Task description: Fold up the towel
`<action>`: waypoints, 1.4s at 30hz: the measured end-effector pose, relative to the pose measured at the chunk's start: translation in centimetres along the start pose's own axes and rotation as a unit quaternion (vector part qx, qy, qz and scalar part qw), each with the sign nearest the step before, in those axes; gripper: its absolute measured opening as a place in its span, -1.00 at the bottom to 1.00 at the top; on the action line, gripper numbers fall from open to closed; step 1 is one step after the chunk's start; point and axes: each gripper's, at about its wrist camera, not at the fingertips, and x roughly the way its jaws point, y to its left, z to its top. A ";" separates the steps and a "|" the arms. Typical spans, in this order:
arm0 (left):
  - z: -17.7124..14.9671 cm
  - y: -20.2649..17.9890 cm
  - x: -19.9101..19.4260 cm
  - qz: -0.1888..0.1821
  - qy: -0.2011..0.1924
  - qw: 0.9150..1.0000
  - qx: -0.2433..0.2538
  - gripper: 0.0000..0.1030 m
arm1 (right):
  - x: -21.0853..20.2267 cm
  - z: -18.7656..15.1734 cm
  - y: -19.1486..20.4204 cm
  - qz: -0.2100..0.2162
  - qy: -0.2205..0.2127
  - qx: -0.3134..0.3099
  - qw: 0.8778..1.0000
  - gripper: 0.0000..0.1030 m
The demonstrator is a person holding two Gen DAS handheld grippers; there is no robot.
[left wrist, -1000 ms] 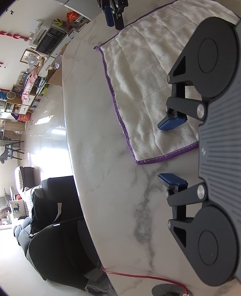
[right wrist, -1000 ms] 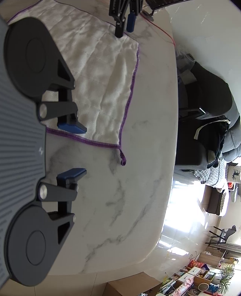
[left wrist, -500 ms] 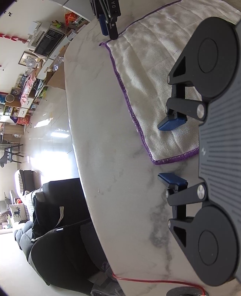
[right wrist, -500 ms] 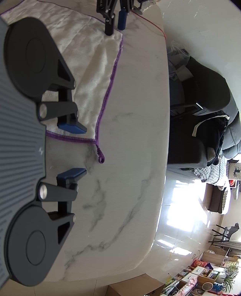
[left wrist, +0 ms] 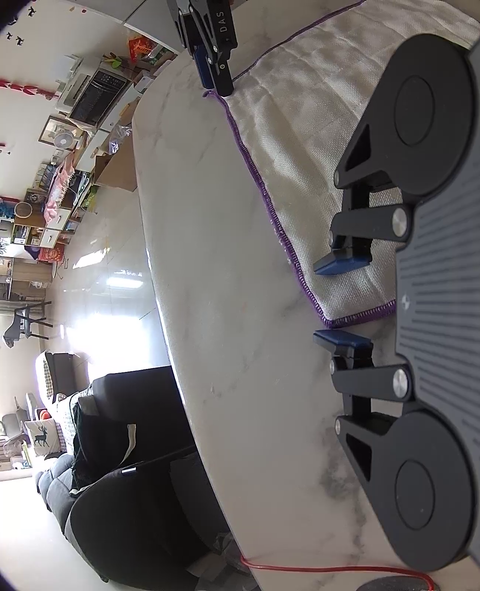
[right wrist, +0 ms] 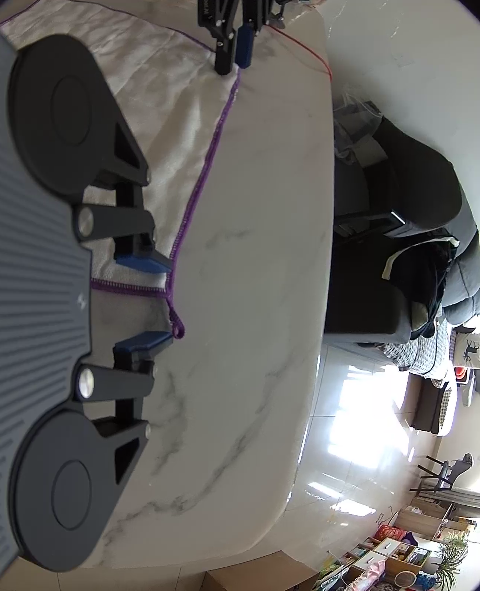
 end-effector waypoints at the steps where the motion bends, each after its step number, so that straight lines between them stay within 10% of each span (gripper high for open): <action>1: -0.1 0.0 -0.1 -0.001 -0.001 1.000 0.000 -0.34 | 0.0 0.0 0.0 0.000 0.000 -0.001 1.000 -0.28; 19: -1.7 0.6 -0.9 -0.022 -0.017 0.996 0.087 -0.07 | -0.4 -0.5 1.4 0.001 0.006 -0.097 0.995 -0.49; 37: -1.8 -0.3 -0.4 -0.053 -0.010 0.982 0.183 -0.43 | 0.1 0.3 3.3 -0.005 0.029 -0.225 0.974 -0.54; 42: -1.4 0.1 -0.3 -0.049 0.004 0.984 0.173 -0.14 | 0.9 1.7 3.8 -0.015 0.042 -0.258 0.965 -0.11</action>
